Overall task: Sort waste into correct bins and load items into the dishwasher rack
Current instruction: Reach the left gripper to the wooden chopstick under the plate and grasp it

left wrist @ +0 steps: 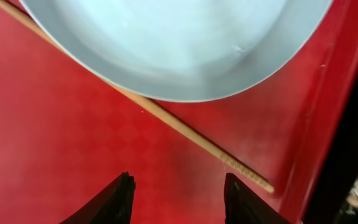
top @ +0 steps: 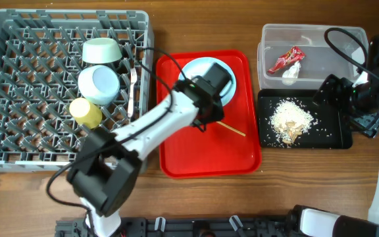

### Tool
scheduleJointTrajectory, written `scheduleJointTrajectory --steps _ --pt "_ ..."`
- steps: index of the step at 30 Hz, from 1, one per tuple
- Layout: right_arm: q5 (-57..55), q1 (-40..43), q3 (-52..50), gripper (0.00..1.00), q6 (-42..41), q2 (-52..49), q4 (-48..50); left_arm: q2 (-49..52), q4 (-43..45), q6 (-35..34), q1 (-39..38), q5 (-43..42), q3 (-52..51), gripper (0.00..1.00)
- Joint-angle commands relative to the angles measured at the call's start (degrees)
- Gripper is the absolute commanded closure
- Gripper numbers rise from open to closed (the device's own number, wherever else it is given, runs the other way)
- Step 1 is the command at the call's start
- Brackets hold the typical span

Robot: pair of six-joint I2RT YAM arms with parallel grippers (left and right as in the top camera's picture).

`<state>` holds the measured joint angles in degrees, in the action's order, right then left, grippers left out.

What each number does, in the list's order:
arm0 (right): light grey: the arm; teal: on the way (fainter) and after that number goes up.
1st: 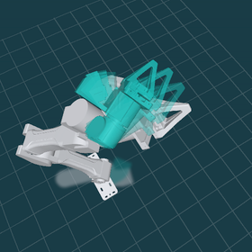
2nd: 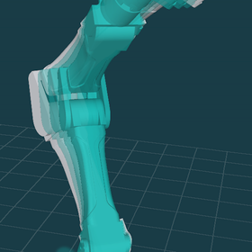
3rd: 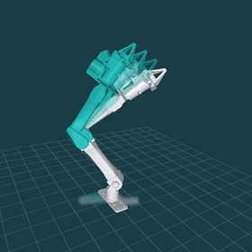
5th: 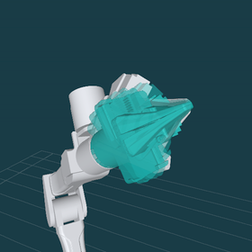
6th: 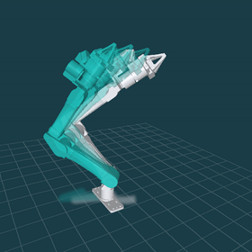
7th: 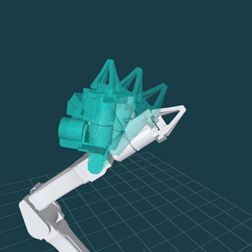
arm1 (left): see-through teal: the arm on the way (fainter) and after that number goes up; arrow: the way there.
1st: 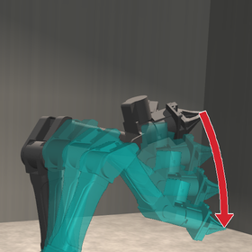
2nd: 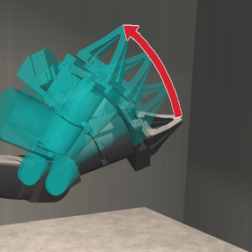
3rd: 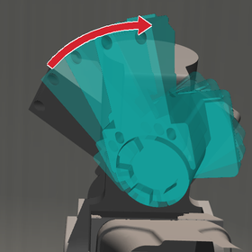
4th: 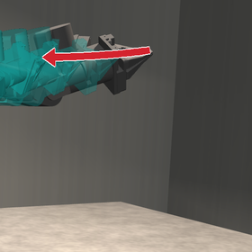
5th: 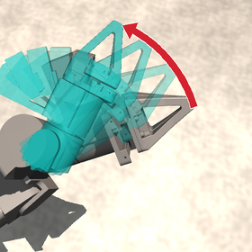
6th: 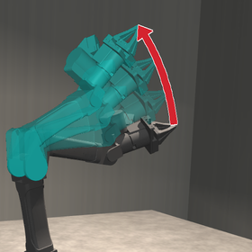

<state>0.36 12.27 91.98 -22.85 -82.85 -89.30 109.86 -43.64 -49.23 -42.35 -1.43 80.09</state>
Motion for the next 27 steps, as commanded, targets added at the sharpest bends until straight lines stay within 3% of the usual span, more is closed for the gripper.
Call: scheduleJointTrajectory --steps 1,13,27 --pt "-0.37 0.24 0.94 0.0 0.24 1.09 0.11 2.75 0.9 -5.75 -1.79 5.01 0.15 0.53" --pt "-0.37 0.24 0.94 0.0 0.35 1.09 0.11 7.5 5.16 -6.78 -3.67 9.05 0.15 0.49" --pt "-0.35 0.24 0.94 0.0 0.33 1.09 0.11 8.9 3.96 -6.73 -3.74 9.73 0.15 0.48"
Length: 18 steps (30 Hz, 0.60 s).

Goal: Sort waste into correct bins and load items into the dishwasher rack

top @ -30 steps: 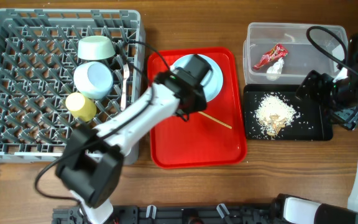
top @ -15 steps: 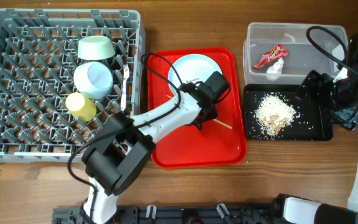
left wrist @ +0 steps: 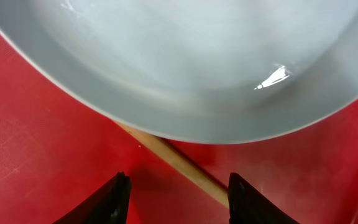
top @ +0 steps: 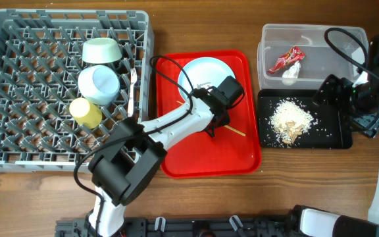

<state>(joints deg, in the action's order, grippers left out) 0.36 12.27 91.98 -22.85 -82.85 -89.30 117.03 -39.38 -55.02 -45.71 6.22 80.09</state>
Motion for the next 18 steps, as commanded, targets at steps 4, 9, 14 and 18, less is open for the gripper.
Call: scheduleJointTrajectory --steps 4,9,14,18 --pt "-0.37 0.24 0.94 0.0 0.35 1.09 0.07 2.49 -0.92 -0.94 -0.35 2.71 0.15 0.48" --pt "-0.37 0.24 0.94 0.0 0.33 1.09 0.09 2.78 -1.84 -0.9 -0.37 3.96 0.15 0.46" --pt "-0.37 0.24 0.96 0.0 0.35 1.09 0.09 2.78 -4.04 -0.92 -0.35 3.93 0.15 0.53" --pt "-0.37 0.24 0.96 0.0 0.33 1.09 0.11 2.78 -5.7 -0.92 -0.37 3.48 0.15 0.75"
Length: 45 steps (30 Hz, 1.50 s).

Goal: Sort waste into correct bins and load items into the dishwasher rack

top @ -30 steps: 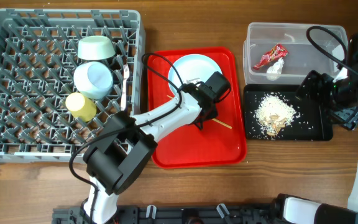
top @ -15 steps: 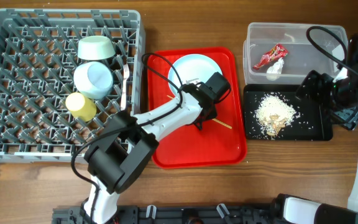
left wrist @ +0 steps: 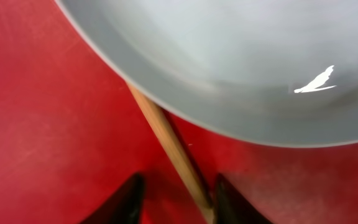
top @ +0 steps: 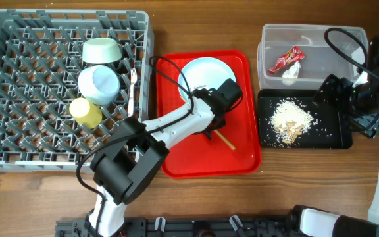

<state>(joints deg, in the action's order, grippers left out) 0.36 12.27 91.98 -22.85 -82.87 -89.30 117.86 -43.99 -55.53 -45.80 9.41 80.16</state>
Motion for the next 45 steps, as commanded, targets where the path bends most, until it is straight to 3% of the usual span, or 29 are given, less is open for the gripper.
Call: scheduleJointTrajectory --steps 1,4,9,18,21,27,31,40,45 --pt "-0.37 0.24 0.94 0.0 0.35 1.11 0.11 1.95 -1.31 -0.44 -0.28 0.07 0.09 0.76" --pt "-0.37 0.24 0.94 0.0 0.39 1.11 0.11 1.95 -1.7 -0.44 -0.28 -0.83 0.09 0.77" --pt "-0.37 0.24 0.94 0.0 0.35 1.11 0.09 1.95 -2.64 -0.44 -0.33 -2.47 0.09 0.88" --pt "-0.37 0.24 0.94 0.0 0.39 1.11 0.11 1.95 -8.96 -0.44 -0.33 -2.51 0.09 0.89" --pt "-0.37 0.24 0.94 0.0 0.42 1.11 0.04 1.95 -10.01 -0.42 0.02 -2.47 0.09 0.96" --pt "-0.37 0.24 0.96 0.0 0.5 1.11 -0.35 -0.24 -11.34 0.5 2.95 -2.27 0.09 0.96" --pt "-0.37 0.24 0.94 0.0 0.39 1.11 -0.35 -5.7 -11.32 6.4 6.75 -2.25 0.11 0.96" --pt "-0.37 0.24 0.96 0.0 0.33 1.11 -0.31 -23.96 -10.69 29.4 18.25 -2.27 0.11 0.96" --pt "-0.37 0.24 0.96 0.0 0.37 1.11 -0.31 -29.38 -9.57 42.18 24.33 -2.29 0.09 0.96"
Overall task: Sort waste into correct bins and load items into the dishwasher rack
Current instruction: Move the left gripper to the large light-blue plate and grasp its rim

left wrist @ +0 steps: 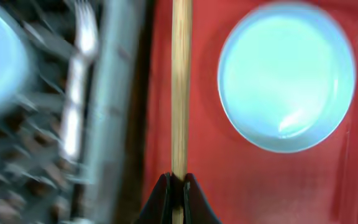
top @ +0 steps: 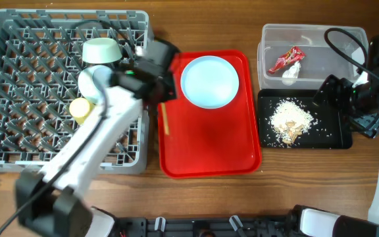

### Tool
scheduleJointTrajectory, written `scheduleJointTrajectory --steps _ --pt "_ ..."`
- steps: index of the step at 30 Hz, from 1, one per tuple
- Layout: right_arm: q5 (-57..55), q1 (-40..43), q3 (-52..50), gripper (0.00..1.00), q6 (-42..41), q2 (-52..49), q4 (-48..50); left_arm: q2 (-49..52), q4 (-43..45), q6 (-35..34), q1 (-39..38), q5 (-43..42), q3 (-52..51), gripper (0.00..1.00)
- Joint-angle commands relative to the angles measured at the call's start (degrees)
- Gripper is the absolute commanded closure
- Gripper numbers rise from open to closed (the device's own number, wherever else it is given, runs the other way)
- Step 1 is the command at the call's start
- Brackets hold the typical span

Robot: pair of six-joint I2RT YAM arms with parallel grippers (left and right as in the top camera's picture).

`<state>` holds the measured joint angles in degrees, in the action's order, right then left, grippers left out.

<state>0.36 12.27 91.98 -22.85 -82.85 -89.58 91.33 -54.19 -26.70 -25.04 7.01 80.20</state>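
My left gripper [top: 162, 97] [left wrist: 179, 182] is shut on a wooden chopstick [left wrist: 180, 87], held above the left edge of the red tray [top: 209, 148] beside the grey dishwasher rack [top: 18, 131]. The stick [top: 164, 120] points toward the table's front in the overhead view. A light blue plate [top: 209, 81] [left wrist: 286, 74] lies at the tray's far end. A fork [left wrist: 79, 93] lies in the rack by its right wall. My right gripper [top: 334, 91] hangs over the black tray's far right corner; its jaws do not show clearly.
In the rack are a pale green bowl [top: 102, 50], a blue bowl [top: 94, 82] and a yellow cup [top: 81, 108]. A clear bin [top: 311, 36] holds a red wrapper [top: 285, 59]. The black tray [top: 334, 138] holds food scraps [top: 291, 120].
My left gripper was low on the tray with its fingers astride the chopstick by the plate's rim. Now it holds the stick up at the tray's left edge, near the rack.
My left gripper stood open over the tray, the chopstick lying ahead of it beside the plate. Then its fingers were astride the stick. Then they had narrowed on it and the stick had turned. Now the stick is held off the tray by the rack.
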Motion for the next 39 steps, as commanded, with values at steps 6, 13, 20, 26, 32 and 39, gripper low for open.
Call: scheduleJointTrajectory --steps 6,13,20,26,32,39 --pt "-0.35 0.24 0.96 0.0 0.33 1.09 -0.02 -1.84 1.99 20.26 8.41 0.13 0.04 0.96" --pt "-0.37 0.24 0.94 0.0 0.37 1.09 -0.04 3.15 3.15 20.33 11.43 0.13 0.04 0.96" --pt "-0.37 0.24 0.94 0.0 0.39 1.09 -0.04 5.97 3.17 20.31 12.31 0.15 0.04 0.59" --pt "-0.35 0.24 0.94 0.0 0.35 1.09 -0.04 5.95 3.37 18.56 12.28 0.11 0.04 0.49" --pt "-0.35 0.24 0.94 0.0 0.35 1.09 0.26 5.86 4.87 17.11 10.75 -11.23 0.04 0.46" --pt "-0.33 0.24 0.94 0.0 0.31 1.07 0.52 6.4 14.51 22.1 1.88 -17.88 0.04 0.36"
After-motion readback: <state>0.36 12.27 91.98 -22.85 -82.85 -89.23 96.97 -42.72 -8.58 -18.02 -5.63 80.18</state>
